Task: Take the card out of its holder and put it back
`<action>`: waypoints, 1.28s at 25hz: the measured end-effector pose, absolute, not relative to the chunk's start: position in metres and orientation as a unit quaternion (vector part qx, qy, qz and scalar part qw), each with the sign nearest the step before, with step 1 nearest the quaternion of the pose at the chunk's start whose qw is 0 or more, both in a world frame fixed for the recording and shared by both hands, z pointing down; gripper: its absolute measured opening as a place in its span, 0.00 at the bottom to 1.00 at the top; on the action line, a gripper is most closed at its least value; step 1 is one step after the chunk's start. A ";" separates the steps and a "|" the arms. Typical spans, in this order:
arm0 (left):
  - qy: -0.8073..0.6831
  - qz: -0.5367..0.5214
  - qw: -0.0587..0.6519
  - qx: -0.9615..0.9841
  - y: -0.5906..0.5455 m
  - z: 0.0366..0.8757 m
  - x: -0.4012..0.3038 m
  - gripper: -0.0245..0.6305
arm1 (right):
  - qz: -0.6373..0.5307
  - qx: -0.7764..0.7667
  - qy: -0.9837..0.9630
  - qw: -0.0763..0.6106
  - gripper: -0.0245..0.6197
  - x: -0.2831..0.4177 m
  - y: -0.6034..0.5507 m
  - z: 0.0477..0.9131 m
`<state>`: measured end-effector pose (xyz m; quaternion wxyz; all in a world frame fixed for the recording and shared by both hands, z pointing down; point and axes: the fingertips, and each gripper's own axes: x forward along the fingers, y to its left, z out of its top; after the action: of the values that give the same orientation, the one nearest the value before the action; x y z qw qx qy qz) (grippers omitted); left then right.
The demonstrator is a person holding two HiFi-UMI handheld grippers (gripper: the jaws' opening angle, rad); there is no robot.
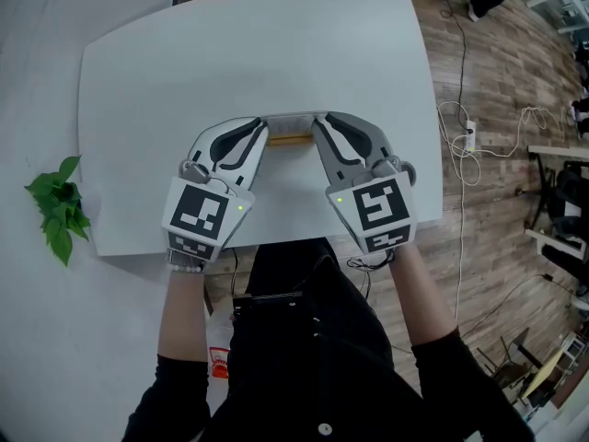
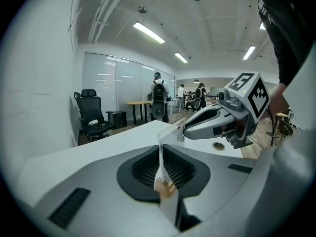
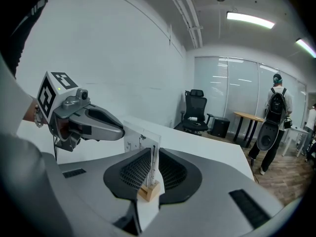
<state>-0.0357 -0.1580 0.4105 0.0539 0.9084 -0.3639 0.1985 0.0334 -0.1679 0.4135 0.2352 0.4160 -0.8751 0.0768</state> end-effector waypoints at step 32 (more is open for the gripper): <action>-0.374 0.187 0.099 0.903 -0.166 0.441 -0.035 0.09 | 0.097 0.434 -0.862 0.243 0.16 0.034 -0.173 0.443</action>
<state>-0.0354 -0.1656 0.4409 0.0993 0.9031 -0.3736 0.1869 0.0343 -0.1727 0.4431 0.2429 0.4343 -0.8619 0.0974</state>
